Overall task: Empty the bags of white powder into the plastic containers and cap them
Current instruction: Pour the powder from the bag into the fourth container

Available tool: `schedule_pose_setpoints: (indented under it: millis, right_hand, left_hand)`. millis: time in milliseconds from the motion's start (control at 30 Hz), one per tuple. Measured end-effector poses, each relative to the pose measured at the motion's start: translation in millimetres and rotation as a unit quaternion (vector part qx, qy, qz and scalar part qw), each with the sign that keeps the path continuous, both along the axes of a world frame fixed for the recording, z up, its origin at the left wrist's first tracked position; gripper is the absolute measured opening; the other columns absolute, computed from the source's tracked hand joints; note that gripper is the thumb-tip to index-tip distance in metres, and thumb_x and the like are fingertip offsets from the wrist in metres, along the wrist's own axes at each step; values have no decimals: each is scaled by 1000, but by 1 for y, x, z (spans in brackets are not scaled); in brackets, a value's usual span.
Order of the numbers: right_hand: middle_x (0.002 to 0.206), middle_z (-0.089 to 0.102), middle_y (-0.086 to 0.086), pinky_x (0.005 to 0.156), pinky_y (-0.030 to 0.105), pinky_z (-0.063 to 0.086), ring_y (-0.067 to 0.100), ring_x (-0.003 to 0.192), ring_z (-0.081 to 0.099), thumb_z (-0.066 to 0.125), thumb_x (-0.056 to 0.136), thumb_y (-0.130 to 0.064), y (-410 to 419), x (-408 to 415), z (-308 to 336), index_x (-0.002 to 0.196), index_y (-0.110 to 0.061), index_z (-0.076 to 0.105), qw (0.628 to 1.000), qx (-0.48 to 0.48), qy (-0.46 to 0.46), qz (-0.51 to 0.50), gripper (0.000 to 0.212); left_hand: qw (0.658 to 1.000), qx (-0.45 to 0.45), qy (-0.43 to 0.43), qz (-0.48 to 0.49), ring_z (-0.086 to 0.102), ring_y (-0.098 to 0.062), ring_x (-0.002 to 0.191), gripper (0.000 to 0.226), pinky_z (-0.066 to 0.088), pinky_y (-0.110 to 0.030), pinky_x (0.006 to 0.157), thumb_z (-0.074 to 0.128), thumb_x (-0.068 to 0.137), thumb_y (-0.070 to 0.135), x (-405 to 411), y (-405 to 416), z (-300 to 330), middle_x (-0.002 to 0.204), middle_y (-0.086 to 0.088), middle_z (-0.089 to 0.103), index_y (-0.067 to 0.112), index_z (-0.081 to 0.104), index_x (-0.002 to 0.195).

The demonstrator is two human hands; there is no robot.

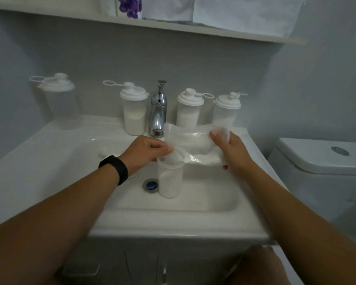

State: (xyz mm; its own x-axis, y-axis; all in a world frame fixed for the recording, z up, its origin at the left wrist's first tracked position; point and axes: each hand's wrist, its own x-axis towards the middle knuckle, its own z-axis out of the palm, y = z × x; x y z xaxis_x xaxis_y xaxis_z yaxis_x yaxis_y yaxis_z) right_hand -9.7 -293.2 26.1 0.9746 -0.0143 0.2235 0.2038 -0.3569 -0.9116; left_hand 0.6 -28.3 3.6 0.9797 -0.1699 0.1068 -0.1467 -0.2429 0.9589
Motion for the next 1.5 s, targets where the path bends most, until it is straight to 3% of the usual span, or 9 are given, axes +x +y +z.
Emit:
schedule_pose_setpoints:
  millis: [100, 267, 367, 500, 733, 933, 1200, 1300, 1500]
  right_hand:
    - [77, 71, -8, 44, 27, 42, 2, 53, 60, 62, 92, -63, -1, 6, -6, 112, -27, 70, 1000, 3, 5, 6, 42]
    - [105, 74, -5, 51, 25, 49, 11, 86, 71, 78, 85, -49, 0, 20, -7, 116, -32, 66, 999, 31, -23, -2, 37]
    - [96, 77, -8, 53, 23, 51, 8, 82, 72, 79, 87, -36, -2, 26, -8, 111, -31, 69, 996, 77, -49, -14, 27]
    - [77, 75, -11, 50, 24, 50, 5, 67, 69, 79, 87, -37, -4, 28, -10, 96, -27, 74, 995, 75, -57, -37, 14]
    - [73, 74, -17, 48, 20, 48, -2, 65, 68, 75, 91, -40, -4, 28, -9, 95, -30, 74, 993, 56, -88, -58, 10]
    - [70, 72, -20, 47, 21, 49, -3, 64, 66, 73, 93, -39, 0, 24, -4, 89, -33, 71, 993, 39, -93, -57, 7]
    - [73, 71, -23, 49, 22, 52, -3, 68, 67, 73, 93, -40, -1, 21, 0, 96, -32, 70, 993, 37, -101, -52, 9]
    - [70, 69, -22, 49, 29, 55, 0, 65, 65, 73, 92, -44, 0, 19, 1, 92, -33, 70, 992, 19, -113, -55, 11]
    - [70, 67, -22, 61, 18, 50, -5, 66, 61, 74, 91, -44, 0, 23, 2, 91, -25, 70, 984, 3, -160, -77, 19]
  left_hand:
    - [1000, 20, -20, -1, 74, -33, 96, 12, 61, -41, 92, 77, 90, 21, 8, 1, -5, 96, -11, 79, 11, 81, 93]
    - [994, 62, -87, -23, 68, -22, 88, 24, 62, -37, 87, 63, 101, 22, 20, 2, -11, 94, -20, 67, 0, 64, 91]
    - [990, 92, -99, -50, 66, -29, 94, 33, 61, -43, 89, 55, 105, 33, 25, 2, -17, 99, -19, 65, 1, 61, 99]
    - [984, 120, -103, -77, 62, -37, 110, 45, 56, -17, 82, 47, 106, 33, 27, 1, -19, 119, -29, 63, -9, 57, 118]
    - [983, 136, -97, -77, 64, -39, 106, 71, 54, -60, 93, 51, 94, 66, 20, 6, -14, 112, -22, 67, -1, 61, 113]
    - [978, 168, -110, -62, 63, -7, 81, 33, 52, -35, 80, 52, 103, 36, 19, 2, -8, 92, -6, 69, 6, 62, 94]
    - [983, 158, -78, -51, 69, -19, 96, 35, 55, -21, 80, 57, 103, 34, 16, 3, -5, 109, -13, 72, 0, 63, 103]
    - [985, 149, -60, -58, 69, -23, 107, 35, 60, -34, 92, 54, 105, 33, 15, 4, -5, 117, -12, 71, 1, 64, 115]
    - [990, 104, -54, -83, 66, 2, 99, 20, 56, -18, 80, 47, 108, 26, 14, 1, -7, 115, 12, 69, 29, 62, 121]
